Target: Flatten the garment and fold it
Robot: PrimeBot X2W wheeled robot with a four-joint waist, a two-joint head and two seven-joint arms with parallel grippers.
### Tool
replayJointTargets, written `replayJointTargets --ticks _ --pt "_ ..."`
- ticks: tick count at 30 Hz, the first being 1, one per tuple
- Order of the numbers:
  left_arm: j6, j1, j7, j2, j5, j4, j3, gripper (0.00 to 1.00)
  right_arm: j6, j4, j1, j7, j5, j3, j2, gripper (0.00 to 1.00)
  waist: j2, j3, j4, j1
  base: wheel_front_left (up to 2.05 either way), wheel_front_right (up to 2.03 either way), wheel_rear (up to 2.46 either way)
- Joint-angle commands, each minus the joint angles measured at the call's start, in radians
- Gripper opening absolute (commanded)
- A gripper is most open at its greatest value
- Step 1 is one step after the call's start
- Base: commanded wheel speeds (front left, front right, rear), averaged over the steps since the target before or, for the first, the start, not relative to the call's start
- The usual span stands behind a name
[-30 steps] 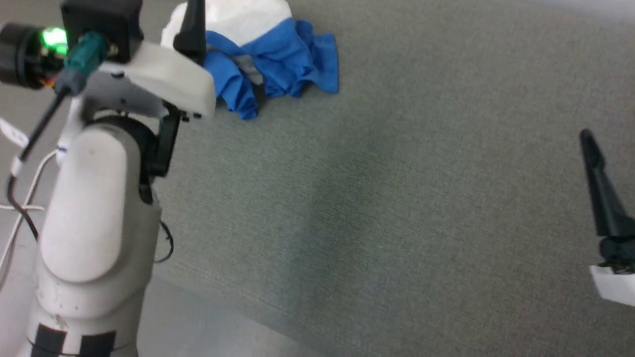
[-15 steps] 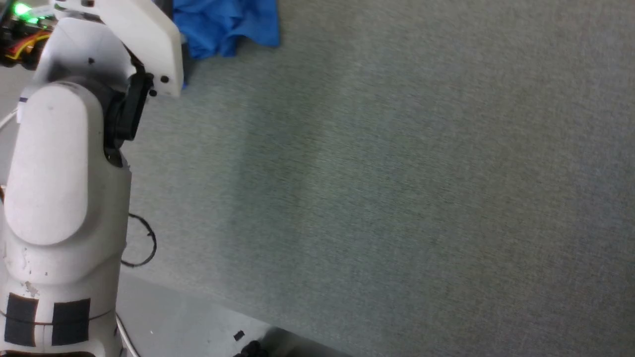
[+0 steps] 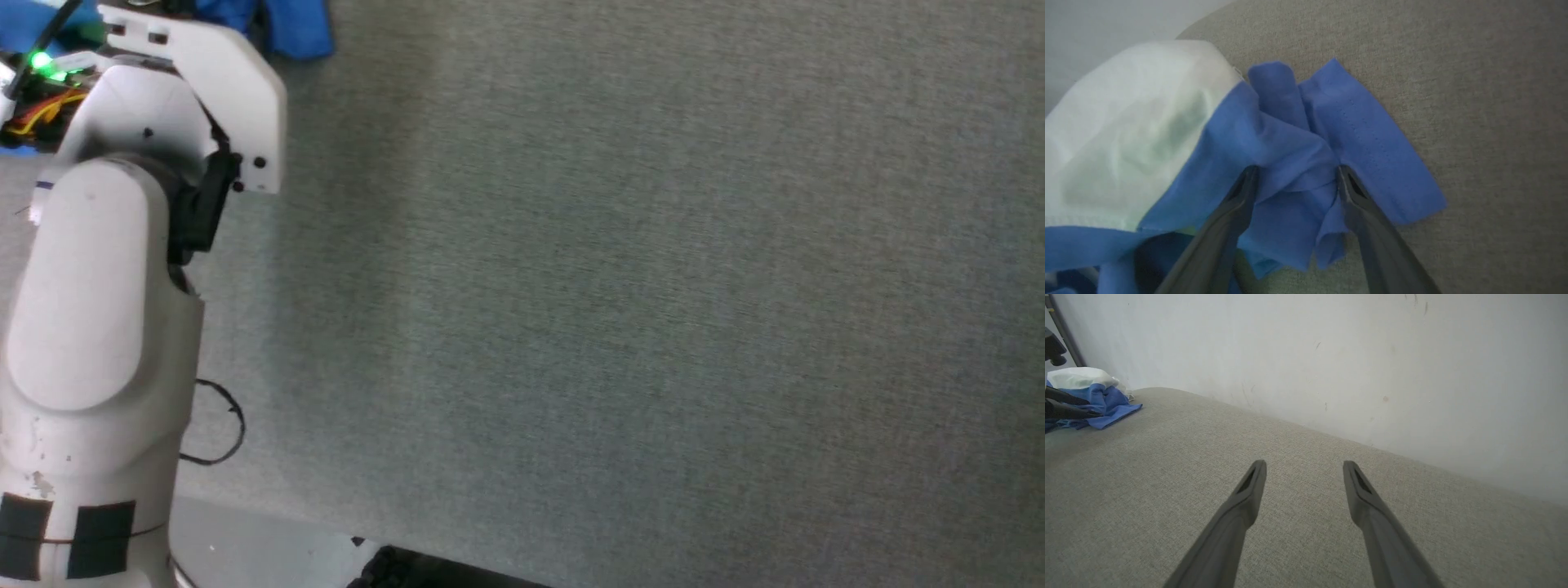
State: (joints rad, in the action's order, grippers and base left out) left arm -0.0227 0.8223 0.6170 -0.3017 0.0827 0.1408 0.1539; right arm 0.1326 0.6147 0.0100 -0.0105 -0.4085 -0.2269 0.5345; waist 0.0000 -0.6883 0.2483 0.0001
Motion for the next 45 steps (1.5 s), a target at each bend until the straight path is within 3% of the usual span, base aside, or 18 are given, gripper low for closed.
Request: replayJointTargets --ticks 1,3,4,10,17,26,37,45 --pt "-0.014 -0.015 0.0 -0.018 -0.018 0.012 -0.003 1.0 -0.002 -0.004 -0.002 -0.011 -0.009 -0.004 0.007 1.0 0.0 -0.02 -0.028 -0.0001 0.0 0.0 0.0" --pt "-0.017 -0.023 -0.006 -0.032 -0.028 0.021 -0.002 0.28 -0.002 -0.01 0.0 -0.016 -0.011 -0.003 0.009 1.0 0.0 -0.021 -0.034 -0.0001 0.0 0.0 0.0" --pt "-0.017 -0.026 -0.01 -0.037 -0.029 0.025 -0.001 0.0 -0.002 -0.013 0.001 -0.019 -0.012 -0.003 0.009 1.0 0.0 -0.022 -0.036 -0.0001 0.0 0.0 0.0" --pt "-0.015 -0.027 -0.004 -0.071 -0.035 0.013 -0.006 0.0 -0.002 -0.033 0.016 -0.035 -0.015 0.011 -0.002 1.0 0.0 0.005 -0.039 -0.0001 0.0 0.0 0.0" --pt "0.008 0.018 0.011 -0.155 -0.056 -0.039 -0.021 0.0 -0.002 -0.073 0.049 -0.055 -0.009 0.069 -0.045 1.0 0.0 0.09 -0.048 -0.0001 0.0 0.0 0.0" --pt "0.101 0.132 -0.001 -0.243 -0.068 -0.083 0.023 0.0 -0.002 -0.166 0.082 -0.079 0.025 0.15 -0.154 1.0 0.0 0.282 -0.074 -0.0001 0.0 0.0 0.0" --pt "0.149 0.389 -0.082 -0.218 -0.027 -0.022 0.177 0.0 -0.002 -0.264 0.06 -0.092 0.088 0.183 -0.304 1.0 0.0 0.492 -0.098 -0.0001 0.0 0.0 0.0" --pt "0.153 0.616 -0.204 -0.087 0.057 0.116 0.272 0.0 -0.002 -0.295 0.04 -0.091 0.141 0.19 -0.393 1.0 0.0 0.592 -0.136 -0.0001 0.0 0.0 0.0"
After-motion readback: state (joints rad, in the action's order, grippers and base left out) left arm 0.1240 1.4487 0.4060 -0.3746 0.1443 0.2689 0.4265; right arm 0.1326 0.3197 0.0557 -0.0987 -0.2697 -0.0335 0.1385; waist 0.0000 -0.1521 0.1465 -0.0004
